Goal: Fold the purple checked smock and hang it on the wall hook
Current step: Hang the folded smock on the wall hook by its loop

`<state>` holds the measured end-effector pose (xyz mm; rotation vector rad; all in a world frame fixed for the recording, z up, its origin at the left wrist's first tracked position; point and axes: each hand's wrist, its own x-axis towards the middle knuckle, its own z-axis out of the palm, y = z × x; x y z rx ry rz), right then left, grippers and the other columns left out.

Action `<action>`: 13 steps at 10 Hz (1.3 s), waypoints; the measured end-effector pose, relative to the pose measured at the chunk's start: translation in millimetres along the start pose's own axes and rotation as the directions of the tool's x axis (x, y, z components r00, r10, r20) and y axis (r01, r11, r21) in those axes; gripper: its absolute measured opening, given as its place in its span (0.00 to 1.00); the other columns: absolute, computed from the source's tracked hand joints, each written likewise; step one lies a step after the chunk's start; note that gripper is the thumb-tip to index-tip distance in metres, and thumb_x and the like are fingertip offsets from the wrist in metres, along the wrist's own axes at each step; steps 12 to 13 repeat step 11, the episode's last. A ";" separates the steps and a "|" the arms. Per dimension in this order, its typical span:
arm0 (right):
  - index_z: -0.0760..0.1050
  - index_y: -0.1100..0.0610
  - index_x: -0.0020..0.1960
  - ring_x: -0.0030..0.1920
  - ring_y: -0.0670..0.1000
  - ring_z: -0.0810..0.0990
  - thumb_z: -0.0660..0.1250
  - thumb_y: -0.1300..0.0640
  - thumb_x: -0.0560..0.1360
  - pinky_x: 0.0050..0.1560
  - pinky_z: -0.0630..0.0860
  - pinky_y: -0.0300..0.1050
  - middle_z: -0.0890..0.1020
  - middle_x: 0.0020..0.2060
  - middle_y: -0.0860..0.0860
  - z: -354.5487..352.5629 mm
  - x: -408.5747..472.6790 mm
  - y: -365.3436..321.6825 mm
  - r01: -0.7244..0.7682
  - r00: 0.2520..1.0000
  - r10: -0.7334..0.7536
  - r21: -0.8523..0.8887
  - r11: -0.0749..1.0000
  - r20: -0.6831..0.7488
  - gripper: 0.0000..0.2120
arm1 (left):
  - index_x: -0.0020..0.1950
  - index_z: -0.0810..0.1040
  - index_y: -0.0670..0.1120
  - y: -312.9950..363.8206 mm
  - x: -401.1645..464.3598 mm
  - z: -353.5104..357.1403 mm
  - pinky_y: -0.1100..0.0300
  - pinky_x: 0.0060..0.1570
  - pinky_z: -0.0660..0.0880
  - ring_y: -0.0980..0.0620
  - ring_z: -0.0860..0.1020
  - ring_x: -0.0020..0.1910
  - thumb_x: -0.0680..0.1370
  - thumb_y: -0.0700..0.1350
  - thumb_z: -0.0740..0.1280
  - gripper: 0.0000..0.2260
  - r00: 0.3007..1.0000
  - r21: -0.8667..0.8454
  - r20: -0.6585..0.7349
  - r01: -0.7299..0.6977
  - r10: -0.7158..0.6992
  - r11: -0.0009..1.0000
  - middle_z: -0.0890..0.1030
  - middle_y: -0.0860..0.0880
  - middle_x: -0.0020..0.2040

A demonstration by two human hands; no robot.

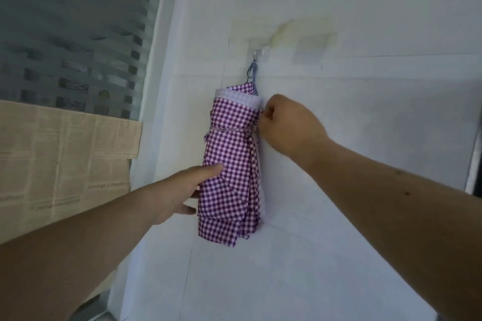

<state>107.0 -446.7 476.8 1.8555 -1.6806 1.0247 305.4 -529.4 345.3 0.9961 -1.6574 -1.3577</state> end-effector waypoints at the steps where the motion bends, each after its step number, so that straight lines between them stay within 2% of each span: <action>1: 0.76 0.58 0.49 0.44 0.54 0.79 0.63 0.53 0.80 0.42 0.73 0.44 0.79 0.43 0.52 -9.6 38.3 -10.0 -0.038 0.999 0.039 -0.065 0.997 0.009 0.08 | 0.74 0.75 0.57 32.5 3.8 2.3 0.45 0.66 0.76 0.48 0.82 0.64 0.74 0.70 0.71 0.32 0.987 -0.106 -0.031 -0.162 0.160 0.981 0.84 0.53 0.65; 2: 0.73 0.59 0.40 0.42 0.57 0.86 0.60 0.51 0.83 0.44 0.84 0.50 0.84 0.41 0.59 -9.5 52.6 -26.9 -0.175 0.957 0.154 0.066 0.982 0.246 0.16 | 0.72 0.78 0.53 48.8 6.3 12.3 0.44 0.67 0.78 0.47 0.86 0.59 0.80 0.58 0.72 0.22 0.971 -0.126 -0.077 -0.236 0.228 0.963 0.87 0.51 0.60; 3: 0.77 0.61 0.45 0.44 0.57 0.88 0.61 0.50 0.84 0.49 0.86 0.53 0.86 0.43 0.60 -3.7 51.7 -31.4 -0.208 0.919 0.168 0.078 0.975 0.358 0.17 | 0.70 0.79 0.51 46.1 8.8 18.0 0.45 0.67 0.78 0.46 0.86 0.59 0.82 0.53 0.71 0.17 0.969 -0.217 -0.095 -0.245 0.230 0.945 0.88 0.49 0.59; 4: 0.82 0.64 0.48 0.41 0.56 0.88 0.63 0.50 0.83 0.47 0.86 0.52 0.87 0.38 0.59 -1.0 53.6 -23.4 -0.193 0.940 0.161 0.078 0.978 0.301 0.19 | 0.69 0.80 0.50 42.4 9.0 17.9 0.46 0.66 0.79 0.46 0.86 0.58 0.83 0.51 0.70 0.15 0.966 -0.284 -0.115 -0.254 0.230 0.925 0.88 0.48 0.58; 5: 0.80 0.60 0.41 0.34 0.55 0.86 0.63 0.43 0.82 0.41 0.85 0.48 0.86 0.33 0.56 -5.2 59.9 -25.0 -0.192 0.976 0.171 0.166 0.967 0.136 0.22 | 0.68 0.81 0.49 44.4 7.8 15.8 0.48 0.63 0.80 0.45 0.87 0.57 0.83 0.50 0.70 0.14 0.966 -0.285 -0.131 -0.251 0.222 0.925 0.88 0.48 0.57; 6: 0.76 0.57 0.39 0.34 0.51 0.80 0.65 0.46 0.81 0.35 0.78 0.44 0.82 0.35 0.53 -7.5 76.4 -30.4 -0.111 0.994 0.111 0.144 0.983 0.013 0.18 | 0.68 0.81 0.49 46.3 5.0 16.4 0.49 0.59 0.81 0.45 0.87 0.56 0.84 0.50 0.69 0.13 0.973 -0.289 -0.113 -0.225 0.201 0.930 0.88 0.47 0.57; 7: 0.75 0.56 0.42 0.39 0.54 0.80 0.65 0.52 0.79 0.40 0.77 0.46 0.82 0.41 0.54 -9.5 89.1 -33.9 -0.070 0.997 0.070 0.008 0.998 0.043 0.10 | 0.67 0.81 0.48 45.9 5.2 14.8 0.50 0.57 0.81 0.45 0.87 0.55 0.85 0.49 0.68 0.12 0.976 -0.306 -0.115 -0.211 0.184 0.928 0.89 0.47 0.56; 8: 0.73 0.53 0.38 0.40 0.55 0.81 0.67 0.55 0.78 0.42 0.80 0.49 0.81 0.40 0.54 -12.5 92.8 -30.8 -0.092 0.993 0.092 -0.005 0.996 0.079 0.10 | 0.68 0.81 0.49 44.9 6.8 9.0 0.51 0.55 0.82 0.46 0.88 0.54 0.84 0.50 0.69 0.13 0.974 -0.300 -0.128 -0.216 0.185 0.929 0.89 0.47 0.56; 9: 0.74 0.53 0.37 0.33 0.51 0.81 0.68 0.56 0.78 0.30 0.75 0.43 0.81 0.37 0.52 -17.1 90.3 -30.8 -0.096 0.989 0.091 0.032 0.995 0.114 0.11 | 0.69 0.80 0.48 46.9 8.7 3.4 0.51 0.57 0.81 0.45 0.87 0.56 0.84 0.50 0.70 0.15 0.974 -0.274 -0.146 -0.208 0.173 0.939 0.88 0.47 0.57; 10: 0.75 0.55 0.39 0.33 0.53 0.82 0.65 0.56 0.81 0.30 0.78 0.45 0.83 0.37 0.54 -13.2 86.2 -34.1 -0.114 0.980 0.101 0.066 0.991 0.170 0.12 | 0.69 0.80 0.47 47.4 10.0 0.0 0.51 0.55 0.81 0.44 0.86 0.57 0.82 0.52 0.72 0.17 0.979 -0.253 -0.161 -0.167 0.128 0.953 0.88 0.46 0.58; 11: 0.80 0.64 0.46 0.40 0.59 0.87 0.63 0.56 0.83 0.43 0.86 0.56 0.86 0.40 0.60 -9.7 69.3 -29.4 -0.115 0.955 0.119 -0.031 0.993 0.272 0.13 | 0.69 0.80 0.47 49.0 0.8 1.9 0.50 0.61 0.79 0.44 0.84 0.59 0.82 0.56 0.71 0.20 0.978 -0.178 -0.189 -0.122 0.088 0.976 0.87 0.47 0.59; 13: 0.80 0.64 0.46 0.40 0.59 0.87 0.63 0.56 0.83 0.43 0.86 0.56 0.86 0.40 0.60 -9.7 69.3 -29.4 -0.115 0.955 0.119 -0.031 0.993 0.272 0.13 | 0.69 0.80 0.47 49.0 0.8 1.9 0.50 0.61 0.79 0.44 0.84 0.59 0.82 0.56 0.71 0.20 0.978 -0.178 -0.189 -0.122 0.088 0.976 0.87 0.47 0.59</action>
